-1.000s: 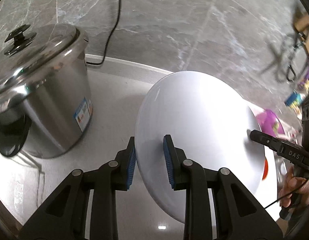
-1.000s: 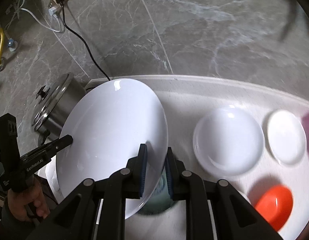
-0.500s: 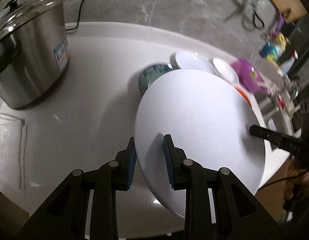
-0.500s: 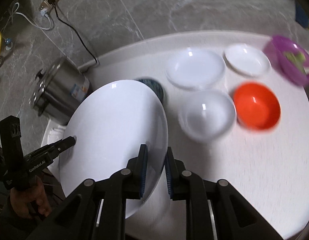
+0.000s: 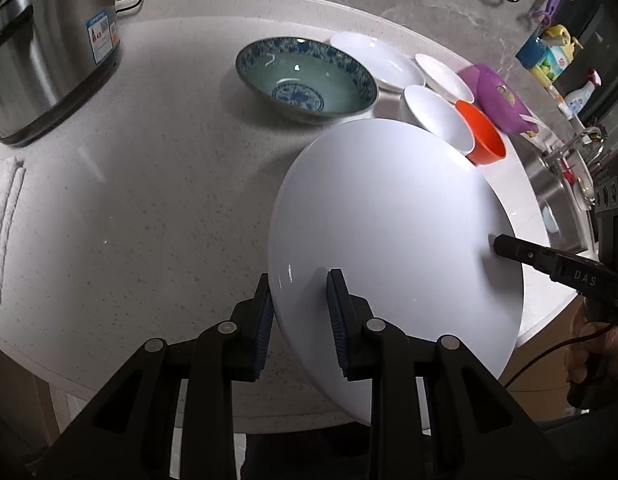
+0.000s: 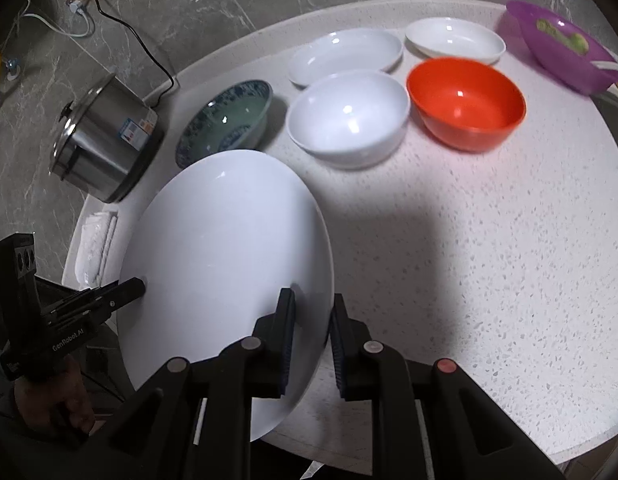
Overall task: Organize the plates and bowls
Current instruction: 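Lift the large white plate with both grippers and lower it beside the green bowl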
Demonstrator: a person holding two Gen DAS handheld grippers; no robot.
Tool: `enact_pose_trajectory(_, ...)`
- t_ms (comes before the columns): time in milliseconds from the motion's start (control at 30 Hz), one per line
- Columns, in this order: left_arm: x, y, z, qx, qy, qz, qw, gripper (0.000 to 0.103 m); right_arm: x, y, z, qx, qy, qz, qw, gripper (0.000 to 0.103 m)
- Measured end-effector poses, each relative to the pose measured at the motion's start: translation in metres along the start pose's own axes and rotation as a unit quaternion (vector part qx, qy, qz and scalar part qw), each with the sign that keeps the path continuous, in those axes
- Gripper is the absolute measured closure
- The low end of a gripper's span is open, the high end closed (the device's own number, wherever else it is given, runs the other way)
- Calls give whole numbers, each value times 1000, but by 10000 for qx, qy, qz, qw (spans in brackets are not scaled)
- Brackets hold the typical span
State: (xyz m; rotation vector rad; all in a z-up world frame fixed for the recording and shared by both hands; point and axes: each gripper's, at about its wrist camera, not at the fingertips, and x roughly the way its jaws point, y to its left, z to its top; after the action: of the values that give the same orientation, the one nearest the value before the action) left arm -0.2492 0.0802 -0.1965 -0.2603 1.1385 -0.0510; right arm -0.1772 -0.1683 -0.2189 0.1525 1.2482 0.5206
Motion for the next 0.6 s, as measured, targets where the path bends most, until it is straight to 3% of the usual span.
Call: enact_pose_trajectory(600, 67, 1, 23, 311, 129, 52, 9994, 79, 38, -30, -1, 10, 114, -165, 9998, 84)
